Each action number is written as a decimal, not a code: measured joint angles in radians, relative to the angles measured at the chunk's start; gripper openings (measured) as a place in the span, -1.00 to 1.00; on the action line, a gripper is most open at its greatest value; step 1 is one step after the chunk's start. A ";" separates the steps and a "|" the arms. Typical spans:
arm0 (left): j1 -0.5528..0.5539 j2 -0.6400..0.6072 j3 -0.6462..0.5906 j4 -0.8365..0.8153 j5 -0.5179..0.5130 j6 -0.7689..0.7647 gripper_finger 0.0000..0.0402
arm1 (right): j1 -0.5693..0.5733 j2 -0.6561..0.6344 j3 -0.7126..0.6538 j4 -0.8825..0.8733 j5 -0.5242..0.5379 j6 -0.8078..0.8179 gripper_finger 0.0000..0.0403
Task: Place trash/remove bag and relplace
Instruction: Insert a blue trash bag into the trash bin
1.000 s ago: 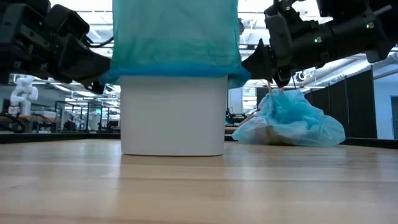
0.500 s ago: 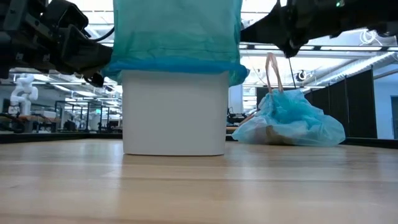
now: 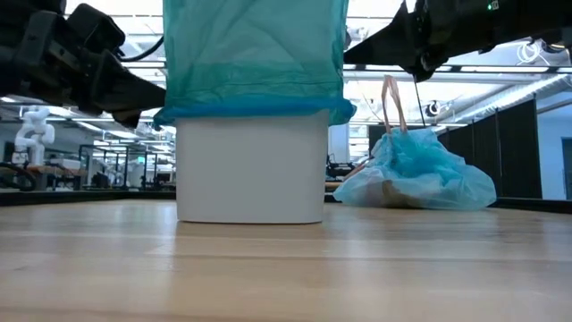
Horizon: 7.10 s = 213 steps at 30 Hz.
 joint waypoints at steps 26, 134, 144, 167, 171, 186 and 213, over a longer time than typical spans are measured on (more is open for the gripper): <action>-0.100 -0.697 0.301 -0.940 -0.185 0.119 -1.00 | 0.071 -0.177 0.358 -0.570 0.057 0.008 -1.00; -0.100 -0.752 0.389 -0.968 -0.511 0.267 -1.00 | -0.332 0.612 1.803 -2.057 -0.635 0.483 -1.00; -0.100 -0.752 0.389 -0.974 -0.510 0.250 -1.00 | -0.334 0.727 1.801 -2.112 -0.633 0.577 -1.00; -0.100 -0.752 0.389 -0.986 -0.511 0.242 -1.00 | -0.325 0.728 1.801 -2.124 -0.610 0.617 -1.00; -0.100 -0.752 0.389 -0.985 -0.511 0.242 -1.00 | -0.320 0.694 1.802 -2.113 -0.619 0.647 -1.00; -0.100 -0.752 0.389 -0.986 -0.510 0.242 -1.00 | -0.312 0.740 1.725 -2.114 -0.580 0.767 -1.00; -0.100 -0.752 0.389 -0.987 -0.510 0.242 -1.00 | -0.315 0.763 1.652 -2.068 -0.580 0.786 -1.00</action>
